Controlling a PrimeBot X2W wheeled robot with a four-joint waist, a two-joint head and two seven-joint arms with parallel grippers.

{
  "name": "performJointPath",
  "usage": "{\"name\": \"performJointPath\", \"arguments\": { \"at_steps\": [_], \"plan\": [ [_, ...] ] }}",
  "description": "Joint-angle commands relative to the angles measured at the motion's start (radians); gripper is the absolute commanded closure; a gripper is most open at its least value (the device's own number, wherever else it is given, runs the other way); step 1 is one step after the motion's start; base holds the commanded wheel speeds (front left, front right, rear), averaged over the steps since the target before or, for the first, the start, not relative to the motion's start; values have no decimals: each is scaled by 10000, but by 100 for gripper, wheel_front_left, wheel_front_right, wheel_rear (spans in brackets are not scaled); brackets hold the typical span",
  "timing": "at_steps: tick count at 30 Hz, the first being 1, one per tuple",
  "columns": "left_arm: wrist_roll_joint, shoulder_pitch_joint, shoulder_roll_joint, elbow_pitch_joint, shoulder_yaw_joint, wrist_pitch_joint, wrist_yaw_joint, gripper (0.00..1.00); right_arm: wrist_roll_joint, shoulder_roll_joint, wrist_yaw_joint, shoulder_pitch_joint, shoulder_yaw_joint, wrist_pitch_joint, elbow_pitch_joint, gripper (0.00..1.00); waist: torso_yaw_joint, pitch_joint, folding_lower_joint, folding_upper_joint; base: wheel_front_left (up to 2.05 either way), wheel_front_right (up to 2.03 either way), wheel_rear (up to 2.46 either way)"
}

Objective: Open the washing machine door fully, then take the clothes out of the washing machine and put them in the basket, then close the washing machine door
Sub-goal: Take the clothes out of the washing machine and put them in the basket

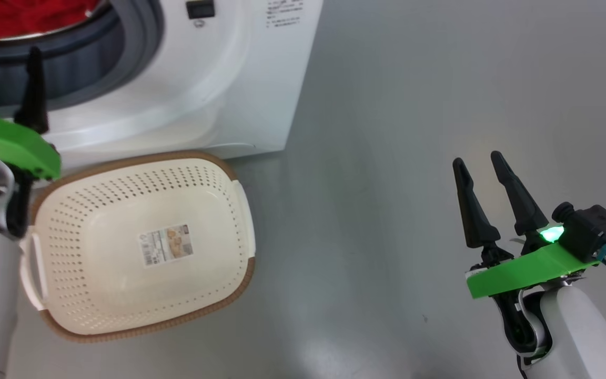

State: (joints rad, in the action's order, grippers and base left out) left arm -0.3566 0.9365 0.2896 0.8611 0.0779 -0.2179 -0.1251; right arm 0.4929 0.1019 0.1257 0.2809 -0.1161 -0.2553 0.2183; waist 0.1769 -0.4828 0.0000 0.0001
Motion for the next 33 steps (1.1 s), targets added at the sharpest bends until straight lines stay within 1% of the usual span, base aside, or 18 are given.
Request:
{"name": "performJointPath", "arguments": {
  "at_steps": [1, 5, 14, 21, 27, 28, 29, 30, 31, 32, 33],
  "plan": [
    [-34, 503, 689, 118, -19, 86, -56, 0, 128, -21, 50, 115, -250, -65, -296, 0, 440, -521, 0, -1, 0, 0, 0],
    [-55, 1370, 957, 735, 266, 164, -56, 0, 147, -126, 50, 250, -296, -65, -370, 0, 573, -841, 0, -1, 0, 0, 0],
    [-72, 2836, 1344, 1781, 997, 227, -56, 0, 177, -268, 50, 572, -359, -65, -463, 0, 795, -1366, 0, -1, 0, 0, 0],
    [-48, 3719, 1446, 2464, 1455, 287, -56, 0, 175, -328, 50, 740, -432, -65, -596, 0, 941, -1737, 0, -1, 0, 0, 0],
    [-99, 4122, 1502, 2868, 1767, 288, -56, 0, 171, -359, 50, 812, -463, -65, -649, 0, 1017, -1898, 0, -1, 0, 0, 0],
    [-126, 4178, 1505, 2927, 1806, 251, -56, 9, 173, -366, 50, 824, -460, -65, -659, 0, 1029, -1919, 0, -1, 0, 0, 0],
    [-156, 4231, 1504, 2982, 1845, 216, -56, 45, 175, -373, 50, 835, -456, -65, -668, 0, 1037, -1938, 0, -1, 0, 0, 0],
    [-182, 4273, 1504, 3029, 1892, 176, -56, 65, 176, -379, 50, 844, -451, -65, -674, 0, 1041, -1949, 0, -1, 0, 0, 0],
    [-232, 4305, 1499, 3062, 1919, 121, -56, 78, 174, -384, 50, 850, -447, -65, -679, 0, 1043, -1954, 0, -1, 0, 0, 0],
    [-290, 4325, 1486, 3087, 1944, 64, -56, 88, 172, -389, 50, 853, -444, -65, -681, 0, 1042, -1951, 0, -1, 0, 0, 0],
    [-346, 4337, 1471, 3099, 1976, 7, -56, 93, 169, -393, 50, 855, -440, -65, -682, 0, 1039, -1948, 0, -1, 0, 0, 0]
  ]
}}
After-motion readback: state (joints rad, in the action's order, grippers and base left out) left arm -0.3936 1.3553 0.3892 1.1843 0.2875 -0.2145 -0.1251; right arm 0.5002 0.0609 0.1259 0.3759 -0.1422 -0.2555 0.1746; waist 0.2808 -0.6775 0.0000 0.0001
